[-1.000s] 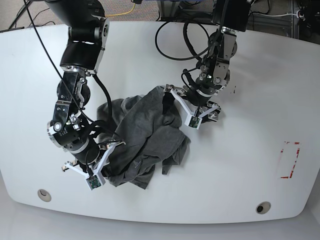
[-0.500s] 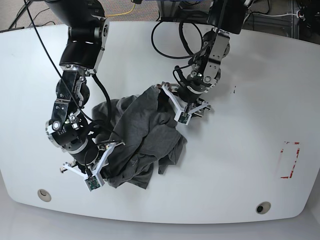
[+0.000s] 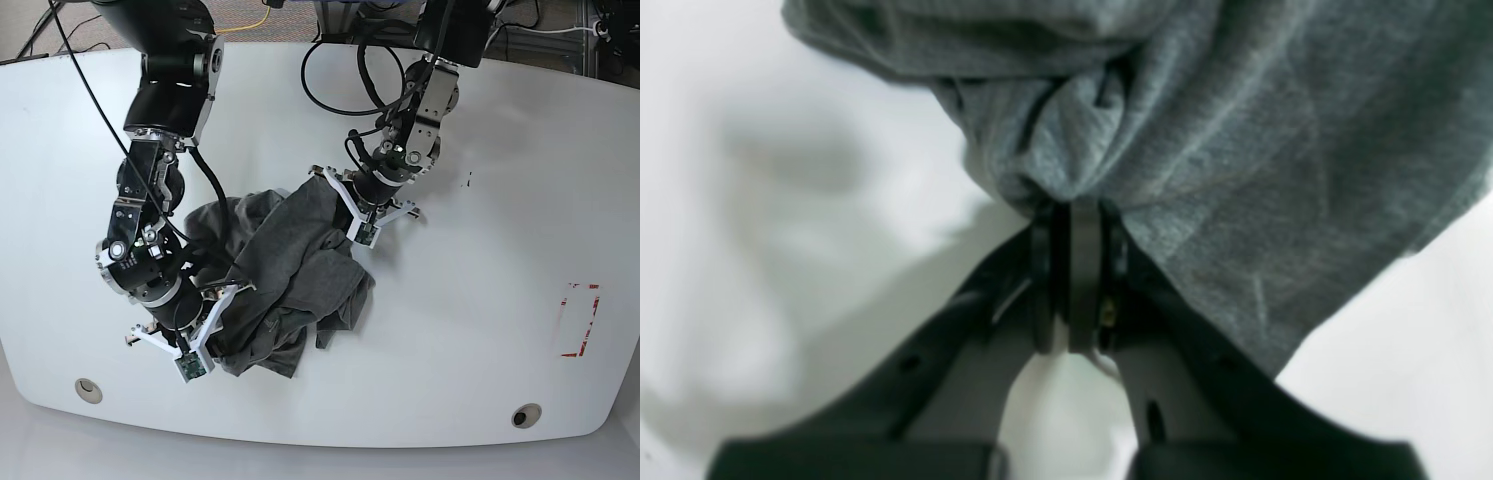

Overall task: Layout the t-shirt on the table in an organized manner, then fold the t-shirt properly
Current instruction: 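Lower the left gripper onto the t-shirt and pinch the fabric, then lift and pull the t-shirt apart with both grippers, stretching it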

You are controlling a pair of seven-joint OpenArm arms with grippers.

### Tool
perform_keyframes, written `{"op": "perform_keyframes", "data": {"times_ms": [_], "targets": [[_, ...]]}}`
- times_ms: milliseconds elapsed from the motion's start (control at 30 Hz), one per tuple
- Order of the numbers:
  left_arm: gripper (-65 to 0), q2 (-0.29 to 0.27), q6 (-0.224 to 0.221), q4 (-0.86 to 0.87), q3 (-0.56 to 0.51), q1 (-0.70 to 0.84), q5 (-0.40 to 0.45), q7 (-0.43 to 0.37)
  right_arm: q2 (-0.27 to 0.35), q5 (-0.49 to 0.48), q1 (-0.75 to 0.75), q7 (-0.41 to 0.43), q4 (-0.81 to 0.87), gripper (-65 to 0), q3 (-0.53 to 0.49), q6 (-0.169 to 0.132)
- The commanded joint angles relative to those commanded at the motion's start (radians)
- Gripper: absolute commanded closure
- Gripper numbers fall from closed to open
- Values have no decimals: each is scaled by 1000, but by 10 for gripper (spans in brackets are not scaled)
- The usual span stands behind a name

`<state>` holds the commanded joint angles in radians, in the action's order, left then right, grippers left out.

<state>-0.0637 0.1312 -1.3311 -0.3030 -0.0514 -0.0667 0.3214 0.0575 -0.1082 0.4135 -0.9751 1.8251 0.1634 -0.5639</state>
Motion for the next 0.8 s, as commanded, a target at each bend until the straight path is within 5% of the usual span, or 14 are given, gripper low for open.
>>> {"op": "perform_keyframes", "data": {"times_ms": [433, 800], "targets": [[0, 61, 0, -218, 97, 2, 2, 8, -15, 6, 6, -31, 118, 0, -32, 0], [0, 180, 0, -364, 172, -68, 6, 8, 26, 8, 74, -31, 147, 0, -71, 0]]}}
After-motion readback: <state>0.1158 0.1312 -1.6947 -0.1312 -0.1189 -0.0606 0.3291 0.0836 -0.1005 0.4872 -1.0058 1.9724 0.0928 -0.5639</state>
